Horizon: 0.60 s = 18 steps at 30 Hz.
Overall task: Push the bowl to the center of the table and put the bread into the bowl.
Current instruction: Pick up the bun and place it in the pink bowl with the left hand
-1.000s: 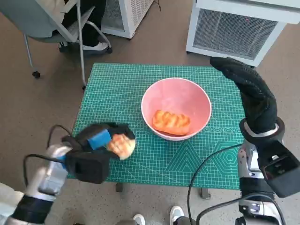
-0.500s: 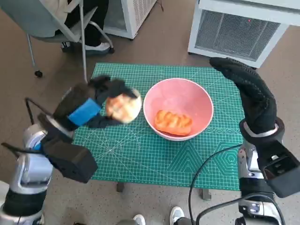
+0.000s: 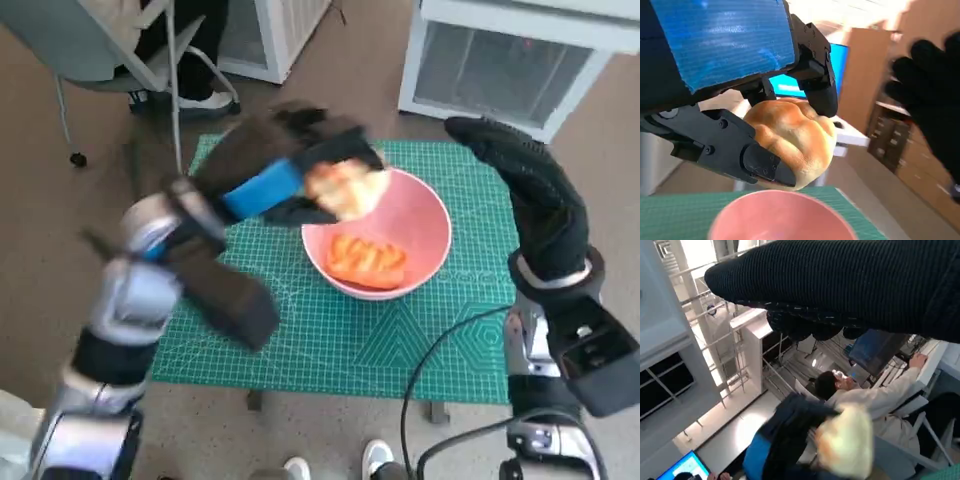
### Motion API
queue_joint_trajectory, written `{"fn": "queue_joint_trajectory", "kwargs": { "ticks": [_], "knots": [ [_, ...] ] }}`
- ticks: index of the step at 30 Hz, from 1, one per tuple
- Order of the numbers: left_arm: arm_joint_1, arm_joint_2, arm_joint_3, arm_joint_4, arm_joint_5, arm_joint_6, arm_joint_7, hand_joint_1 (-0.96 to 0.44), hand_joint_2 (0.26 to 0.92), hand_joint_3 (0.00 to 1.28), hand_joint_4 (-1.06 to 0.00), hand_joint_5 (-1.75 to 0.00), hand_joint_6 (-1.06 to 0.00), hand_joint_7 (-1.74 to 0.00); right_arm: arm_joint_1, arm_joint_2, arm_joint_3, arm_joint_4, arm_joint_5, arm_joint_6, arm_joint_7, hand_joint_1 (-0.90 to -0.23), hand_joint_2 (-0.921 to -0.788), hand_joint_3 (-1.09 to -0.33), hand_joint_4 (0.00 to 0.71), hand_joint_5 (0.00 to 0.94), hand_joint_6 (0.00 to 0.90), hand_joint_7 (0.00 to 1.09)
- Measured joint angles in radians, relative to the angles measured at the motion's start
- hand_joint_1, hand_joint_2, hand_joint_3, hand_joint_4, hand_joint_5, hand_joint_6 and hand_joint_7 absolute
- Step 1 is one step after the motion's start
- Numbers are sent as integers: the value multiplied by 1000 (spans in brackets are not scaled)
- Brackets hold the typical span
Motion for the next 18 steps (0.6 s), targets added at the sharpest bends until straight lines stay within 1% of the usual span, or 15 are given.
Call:
{"fn": "queue_joint_trajectory", "kwargs": {
  "ticks": [1,2,3,4,5,6,7,8,9,10,12,15,18],
  "knots": [
    [-13,-10,-10,30,3,-5,0,1,921,152,-525,-1293,-596,-1237,0,0,0,0,0,0,0,-587,-921,-755,263,2,44,540],
    [-28,-24,-23,69,6,-8,-1,1,921,167,-507,-1299,-580,-1265,0,0,-1,0,0,0,0,-587,-921,-755,263,2,44,540],
    [-40,-35,-34,102,8,-11,-4,-68,921,191,-464,-1180,-550,-1308,0,0,0,0,0,0,0,-588,-921,-755,263,2,44,540],
    [-54,-46,-48,140,10,-15,-12,-168,921,229,-447,-917,-504,-1375,0,0,-1,-1,0,0,-1,-588,-921,-755,262,1,44,539],
    [-63,-55,-59,170,12,-16,-19,-137,893,200,-422,-638,-394,-1110,0,0,-1,-1,0,0,-1,-588,-921,-755,262,1,44,539],
    [-73,-62,-70,201,15,-16,-32,-127,889,179,-421,-523,-374,-979,1,0,-1,-2,0,0,-2,-587,-921,-756,262,1,44,539],
    [-83,-68,-83,228,21,-14,-46,-112,886,137,-414,-340,-347,-761,1,0,-1,-3,0,0,-2,-587,-921,-756,262,1,44,539],
    [-93,-74,-95,255,27,-8,-66,-104,887,100,-401,-218,-337,-589,1,0,-2,-6,-1,1,-3,-587,-921,-756,262,1,44,539],
    [-100,-80,-104,280,30,-3,-82,-105,885,84,-381,-174,-329,-520,1,0,-2,-8,-1,1,-3,-587,-921,-757,262,1,44,539],
    [-107,-84,-112,301,31,3,-96,-106,883,59,-352,-111,-322,-412,2,-1,-3,-11,-1,1,-4,-586,-921,-757,262,1,44,539],
    [-118,-94,-125,340,36,18,-124,-126,871,26,-273,-45,-310,-262,4,-1,-5,-18,-3,3,-9,-586,-921,-758,261,1,43,539],
    [-127,-101,-141,371,45,42,-148,-153,862,9,-204,-15,-298,-170,7,-1,-7,-32,-4,7,-17,-585,-921,-759,261,1,43,540],
    [-129,-104,-149,389,55,49,-149,-176,854,3,-159,-5,-287,-128,12,-3,-9,-42,-7,9,-26,-585,-921,-759,261,1,42,541]
  ]
}}
